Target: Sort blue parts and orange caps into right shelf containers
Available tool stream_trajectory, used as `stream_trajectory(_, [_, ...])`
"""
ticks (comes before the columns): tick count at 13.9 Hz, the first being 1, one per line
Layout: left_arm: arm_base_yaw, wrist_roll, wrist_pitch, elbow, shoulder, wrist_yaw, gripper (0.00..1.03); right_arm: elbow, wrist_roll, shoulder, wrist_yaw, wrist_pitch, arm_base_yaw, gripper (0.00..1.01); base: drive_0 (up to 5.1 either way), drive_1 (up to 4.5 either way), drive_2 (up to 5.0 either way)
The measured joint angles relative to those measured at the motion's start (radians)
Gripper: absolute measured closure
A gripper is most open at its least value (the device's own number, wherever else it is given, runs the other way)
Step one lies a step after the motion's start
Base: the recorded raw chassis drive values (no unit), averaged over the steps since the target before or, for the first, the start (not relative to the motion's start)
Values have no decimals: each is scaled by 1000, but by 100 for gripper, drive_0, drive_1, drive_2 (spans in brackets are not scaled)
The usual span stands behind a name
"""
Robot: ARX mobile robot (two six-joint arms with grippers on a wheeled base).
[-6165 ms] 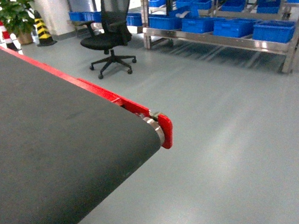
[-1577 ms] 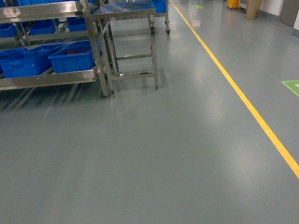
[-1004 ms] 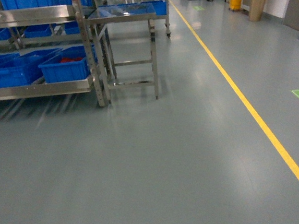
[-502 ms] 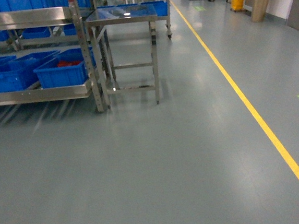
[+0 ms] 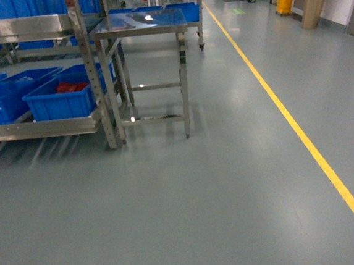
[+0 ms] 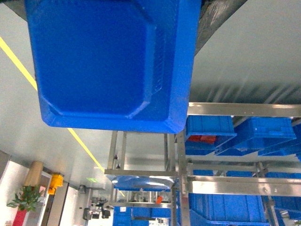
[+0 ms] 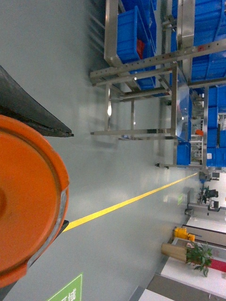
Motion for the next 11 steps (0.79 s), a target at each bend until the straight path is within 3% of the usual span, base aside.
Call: stream_trajectory(11, [0, 0, 3, 0, 0, 0, 59, 0, 0, 0, 0, 0, 0, 56, 2, 432, -428])
